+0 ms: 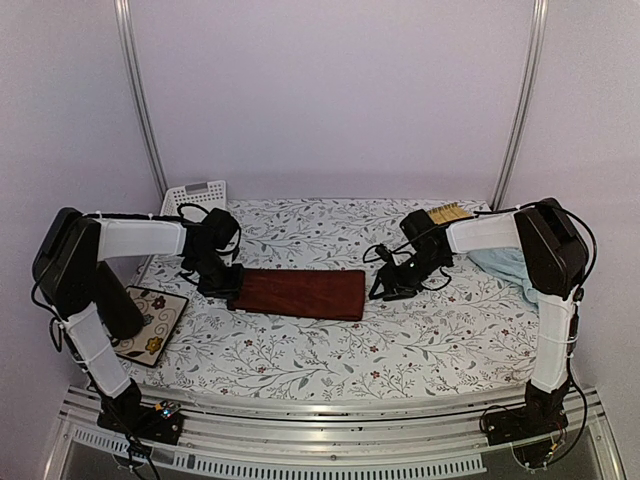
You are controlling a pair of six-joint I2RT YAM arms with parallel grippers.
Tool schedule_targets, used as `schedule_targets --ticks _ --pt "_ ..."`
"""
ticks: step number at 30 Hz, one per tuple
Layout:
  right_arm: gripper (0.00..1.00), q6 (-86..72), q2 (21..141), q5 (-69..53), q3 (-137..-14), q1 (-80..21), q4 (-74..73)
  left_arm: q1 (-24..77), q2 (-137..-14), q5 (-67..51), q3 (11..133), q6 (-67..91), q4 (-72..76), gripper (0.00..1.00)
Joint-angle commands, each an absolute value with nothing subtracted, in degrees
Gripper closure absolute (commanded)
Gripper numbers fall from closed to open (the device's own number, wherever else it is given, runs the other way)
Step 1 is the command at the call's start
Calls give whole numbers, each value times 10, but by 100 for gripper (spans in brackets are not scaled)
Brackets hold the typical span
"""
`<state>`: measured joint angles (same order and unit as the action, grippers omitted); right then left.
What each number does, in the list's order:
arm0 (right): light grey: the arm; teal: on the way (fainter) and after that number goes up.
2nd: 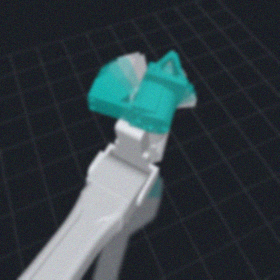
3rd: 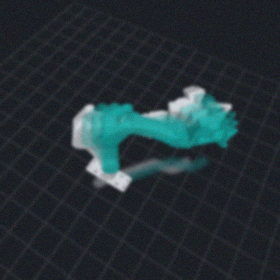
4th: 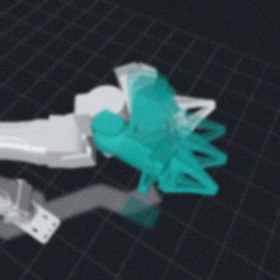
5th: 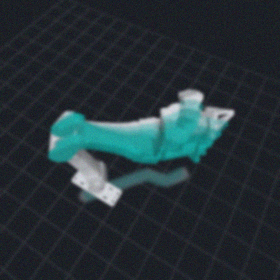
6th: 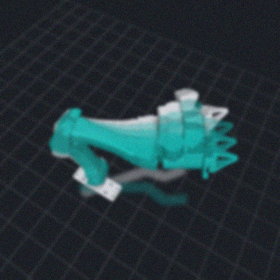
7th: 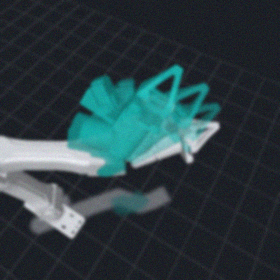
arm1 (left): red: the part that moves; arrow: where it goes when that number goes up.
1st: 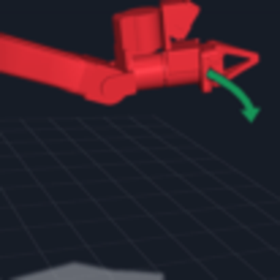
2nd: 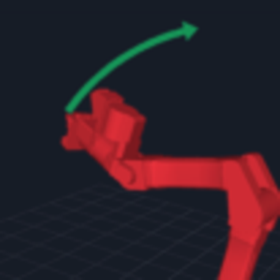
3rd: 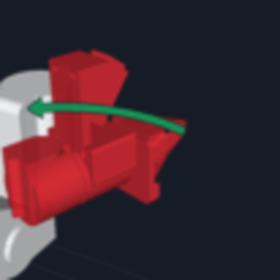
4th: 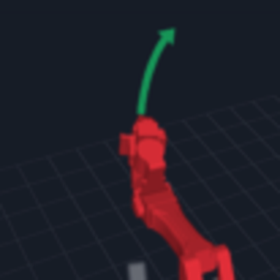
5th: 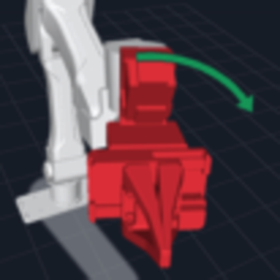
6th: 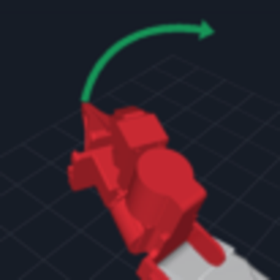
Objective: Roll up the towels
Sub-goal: Adjust the towel at the center of the board.
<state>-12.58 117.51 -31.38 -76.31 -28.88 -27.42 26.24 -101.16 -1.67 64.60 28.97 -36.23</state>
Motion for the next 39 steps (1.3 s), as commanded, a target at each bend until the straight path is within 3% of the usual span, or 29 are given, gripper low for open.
schedule_targets --ticks 1,7,13,34,35,39 --pt "48 -123 1192 -295 -749 -294 -287 263 -1016 -16 660 284 -381 89" --pt "49 -123 1193 -295 -751 -294 -287 263 -1022 -33 649 288 -370 88" --pt "48 -121 1194 -292 -749 -294 -288 262 -1025 -23 640 286 -367 100" --pt "48 -116 1206 -302 -757 -295 -291 253 -1059 26 625 270 -356 100" --pt "48 -115 1207 -301 -759 -295 -294 253 -1062 25 626 269 -357 99" --pt "49 -105 1207 -294 -766 -297 -303 251 -1056 27 629 270 -359 80"
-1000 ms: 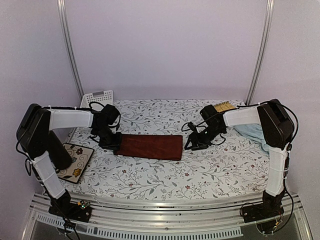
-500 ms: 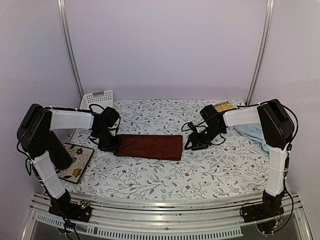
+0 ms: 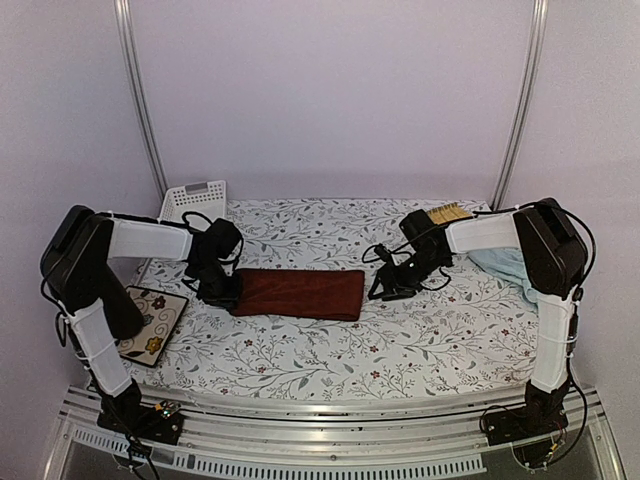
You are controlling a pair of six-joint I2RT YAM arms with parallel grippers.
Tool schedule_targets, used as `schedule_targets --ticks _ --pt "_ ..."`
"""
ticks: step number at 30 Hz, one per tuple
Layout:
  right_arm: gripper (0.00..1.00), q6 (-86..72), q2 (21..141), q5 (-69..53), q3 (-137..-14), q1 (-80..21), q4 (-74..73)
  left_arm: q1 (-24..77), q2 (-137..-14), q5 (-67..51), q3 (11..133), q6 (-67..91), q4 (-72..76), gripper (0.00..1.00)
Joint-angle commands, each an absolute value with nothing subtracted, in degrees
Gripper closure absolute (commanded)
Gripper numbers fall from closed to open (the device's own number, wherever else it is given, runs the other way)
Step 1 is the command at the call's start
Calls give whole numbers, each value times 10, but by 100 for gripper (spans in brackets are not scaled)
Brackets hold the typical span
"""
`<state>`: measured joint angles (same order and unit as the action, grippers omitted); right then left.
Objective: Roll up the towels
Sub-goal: Adjust the towel at the center of the board.
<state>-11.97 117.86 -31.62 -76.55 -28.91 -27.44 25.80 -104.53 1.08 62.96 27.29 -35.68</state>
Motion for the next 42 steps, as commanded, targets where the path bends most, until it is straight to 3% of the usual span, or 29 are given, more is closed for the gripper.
schedule_targets --ticks 1,2,7,14,29,36,42 --pt "48 -104 1207 -294 -767 -297 -304 249 -1051 27 629 271 -360 75" --pt "48 -104 1207 -296 -768 -297 -304 247 -1046 28 629 272 -362 65" --pt "48 -97 1210 -312 -771 -303 -305 238 -1019 50 636 275 -373 50" --pt "49 -86 1214 -329 -780 -319 -312 241 -990 63 682 269 -371 41" --pt "47 -129 1220 -420 -765 -324 -294 284 -1055 -16 707 241 -266 44" --pt "46 -147 1229 -470 -762 -324 -280 294 -1110 13 715 230 -255 54" --pt "45 -162 1241 -462 -764 -325 -280 290 -1151 73 717 215 -272 55"
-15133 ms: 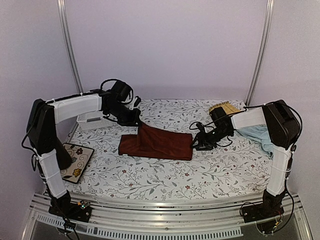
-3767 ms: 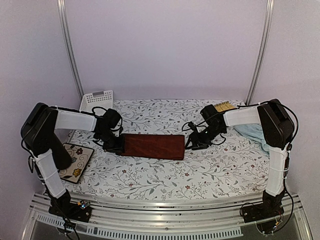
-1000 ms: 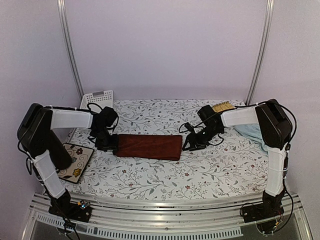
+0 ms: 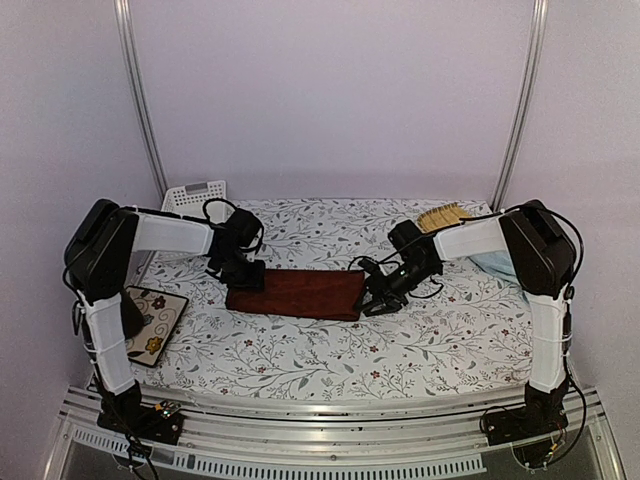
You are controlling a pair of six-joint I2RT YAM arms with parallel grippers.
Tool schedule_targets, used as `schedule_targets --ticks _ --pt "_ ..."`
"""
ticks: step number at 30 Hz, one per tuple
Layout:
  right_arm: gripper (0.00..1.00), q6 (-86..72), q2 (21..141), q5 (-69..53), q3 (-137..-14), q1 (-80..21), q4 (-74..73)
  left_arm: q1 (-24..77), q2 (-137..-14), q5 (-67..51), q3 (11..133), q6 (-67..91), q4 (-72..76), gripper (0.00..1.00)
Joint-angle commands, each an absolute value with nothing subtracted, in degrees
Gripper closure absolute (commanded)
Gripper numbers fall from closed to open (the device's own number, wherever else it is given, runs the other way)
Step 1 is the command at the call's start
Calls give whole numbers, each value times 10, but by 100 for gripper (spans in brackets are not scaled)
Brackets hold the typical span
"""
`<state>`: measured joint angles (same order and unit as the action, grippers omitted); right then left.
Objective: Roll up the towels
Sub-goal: Adjust the towel at the center of the board, then move the towel to the center of the board.
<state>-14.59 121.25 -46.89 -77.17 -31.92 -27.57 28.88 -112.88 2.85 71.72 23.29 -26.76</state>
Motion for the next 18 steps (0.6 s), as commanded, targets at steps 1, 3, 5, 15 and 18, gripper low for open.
schedule_targets --ticks 1,3,5,15,18 --pt "45 -165 1242 -462 -763 -324 -275 288 -1153 74 715 215 -271 55" --pt "45 -173 1244 -464 -764 -325 -271 285 -1153 76 705 214 -266 55" --pt "45 -178 1247 -460 -767 -325 -270 282 -1155 77 699 214 -261 54" --pt "45 -202 1269 -432 -796 -326 -273 280 -1133 56 685 224 -253 44" --pt "45 -214 1273 -429 -799 -326 -267 280 -1098 58 685 226 -261 43"
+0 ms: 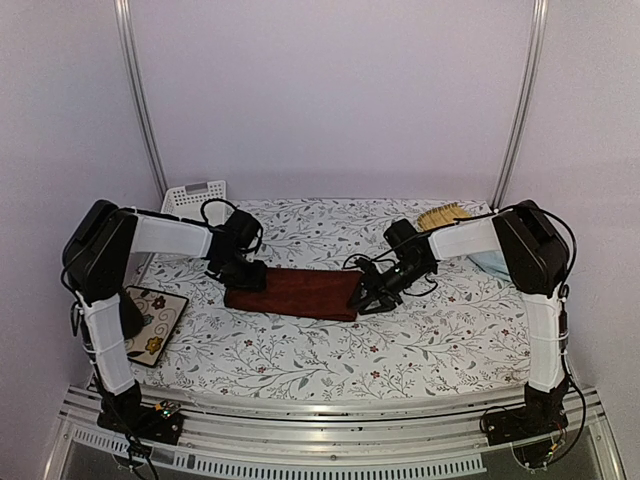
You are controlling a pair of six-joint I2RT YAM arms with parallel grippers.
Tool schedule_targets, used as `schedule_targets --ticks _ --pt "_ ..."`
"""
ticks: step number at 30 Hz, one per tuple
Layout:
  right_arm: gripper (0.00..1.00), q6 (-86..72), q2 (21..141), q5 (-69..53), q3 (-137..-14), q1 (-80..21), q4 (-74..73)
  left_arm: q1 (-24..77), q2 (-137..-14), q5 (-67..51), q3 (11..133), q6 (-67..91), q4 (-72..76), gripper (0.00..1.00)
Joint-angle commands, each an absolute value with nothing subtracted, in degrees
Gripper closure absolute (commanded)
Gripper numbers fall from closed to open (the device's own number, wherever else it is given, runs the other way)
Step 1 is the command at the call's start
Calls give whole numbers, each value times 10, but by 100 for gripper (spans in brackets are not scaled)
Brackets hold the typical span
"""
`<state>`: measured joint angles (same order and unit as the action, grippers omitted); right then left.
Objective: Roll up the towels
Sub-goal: Move the towel to the center of the board.
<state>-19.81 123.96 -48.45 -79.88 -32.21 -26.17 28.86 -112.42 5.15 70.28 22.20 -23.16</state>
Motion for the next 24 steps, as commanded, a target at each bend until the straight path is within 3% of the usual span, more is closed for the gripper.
schedule_targets --ticks 1,24 --pt "46 -217 1275 -425 -801 -326 -267 279 -1087 60 685 226 -264 42" --pt "95 -211 1295 -356 -797 -326 -293 272 -1019 80 685 228 -289 41"
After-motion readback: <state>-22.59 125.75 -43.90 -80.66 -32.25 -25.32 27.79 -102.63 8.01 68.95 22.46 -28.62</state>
